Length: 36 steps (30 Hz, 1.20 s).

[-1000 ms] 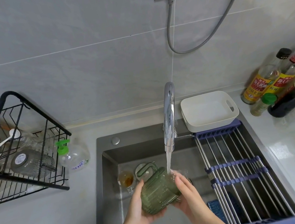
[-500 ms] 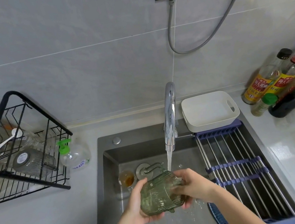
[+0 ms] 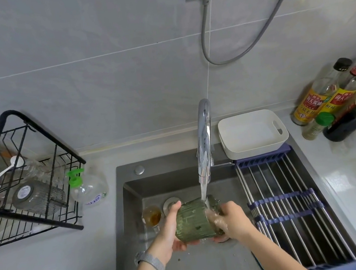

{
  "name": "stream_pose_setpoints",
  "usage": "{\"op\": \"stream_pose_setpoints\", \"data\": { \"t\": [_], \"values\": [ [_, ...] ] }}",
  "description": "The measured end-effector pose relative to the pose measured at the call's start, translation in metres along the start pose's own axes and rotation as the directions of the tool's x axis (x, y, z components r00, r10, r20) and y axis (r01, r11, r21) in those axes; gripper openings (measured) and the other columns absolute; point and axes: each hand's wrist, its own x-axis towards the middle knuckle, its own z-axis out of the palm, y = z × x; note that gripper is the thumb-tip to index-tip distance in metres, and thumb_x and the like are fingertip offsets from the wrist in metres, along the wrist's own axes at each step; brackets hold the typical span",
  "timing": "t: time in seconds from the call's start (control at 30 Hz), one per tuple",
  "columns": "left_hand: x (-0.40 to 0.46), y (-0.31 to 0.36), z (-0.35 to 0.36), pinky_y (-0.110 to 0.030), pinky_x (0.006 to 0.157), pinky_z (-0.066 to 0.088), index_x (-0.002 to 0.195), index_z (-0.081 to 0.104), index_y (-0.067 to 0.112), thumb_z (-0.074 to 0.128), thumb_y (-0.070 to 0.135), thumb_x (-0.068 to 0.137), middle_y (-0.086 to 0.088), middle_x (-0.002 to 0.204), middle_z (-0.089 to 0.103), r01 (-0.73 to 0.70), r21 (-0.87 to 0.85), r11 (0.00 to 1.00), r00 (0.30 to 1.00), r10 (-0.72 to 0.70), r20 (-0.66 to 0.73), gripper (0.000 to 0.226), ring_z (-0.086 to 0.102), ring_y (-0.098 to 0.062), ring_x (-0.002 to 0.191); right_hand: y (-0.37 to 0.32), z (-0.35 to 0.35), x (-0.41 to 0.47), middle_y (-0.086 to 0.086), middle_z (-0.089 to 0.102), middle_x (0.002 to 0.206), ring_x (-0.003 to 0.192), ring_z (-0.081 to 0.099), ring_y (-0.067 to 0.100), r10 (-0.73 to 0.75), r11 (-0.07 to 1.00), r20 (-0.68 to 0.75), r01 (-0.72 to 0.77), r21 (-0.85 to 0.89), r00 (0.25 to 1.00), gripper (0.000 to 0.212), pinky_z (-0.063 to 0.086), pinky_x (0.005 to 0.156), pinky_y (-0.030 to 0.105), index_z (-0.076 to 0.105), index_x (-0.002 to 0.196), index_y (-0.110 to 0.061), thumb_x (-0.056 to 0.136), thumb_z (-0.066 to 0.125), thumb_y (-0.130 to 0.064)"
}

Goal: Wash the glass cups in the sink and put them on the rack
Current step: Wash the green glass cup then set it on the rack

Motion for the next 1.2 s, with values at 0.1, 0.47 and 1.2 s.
{"op": "stream_pose_setpoints", "data": {
  "t": [0.1, 0.47, 1.2],
  "values": [
    [0.002, 0.009, 0.0, -0.035, 0.058, 0.056, 0.105, 0.072, 0.009, 0.052, 0.056, 0.088, -0.017, 0.099, 0.074, -0.014, -0.064, 0.998, 1.0, 0.016, 0.026, 0.054, 0.072, -0.033, 0.083, 0.004, 0.001, 0.002, 0.018, 0.073, 0.087, 0.072, 0.072, 0.035, 0.049, 0.933, 0.132, -0.093, 0.348, 0.99, 0.019, 0.061, 0.061, 0.039, 0.062, 0.099, 0.005, 0.094, 0.06, -0.014],
    [0.005, 0.001, 0.006, -0.044, 0.089, 0.055, 0.114, 0.066, 0.001, 0.058, 0.04, 0.09, -0.022, 0.112, 0.07, -0.08, -0.301, 0.95, 0.992, 0.105, 0.066, 0.047, 0.068, -0.033, 0.101, 0.007, 0.006, 0.005, 0.015, 0.07, 0.069, 0.049, 0.067, 0.025, 0.089, 0.994, 0.006, -0.089, 0.071, 0.996, 0.024, 0.055, 0.05, 0.036, 0.057, 0.079, -0.005, 0.094, 0.059, -0.023],
    [0.006, -0.019, -0.003, -0.041, 0.074, 0.053, 0.119, 0.067, 0.007, 0.048, 0.035, 0.089, -0.021, 0.11, 0.069, 0.148, -0.383, 0.912, 0.988, -0.115, 0.106, 0.045, 0.065, -0.034, 0.088, 0.026, 0.023, -0.005, 0.009, 0.062, 0.115, 0.097, 0.064, 0.021, 0.164, 0.908, 0.216, -0.233, 0.348, 0.963, 0.022, 0.058, 0.059, 0.033, 0.057, 0.114, -0.021, 0.094, 0.05, -0.015]
  ]
}}
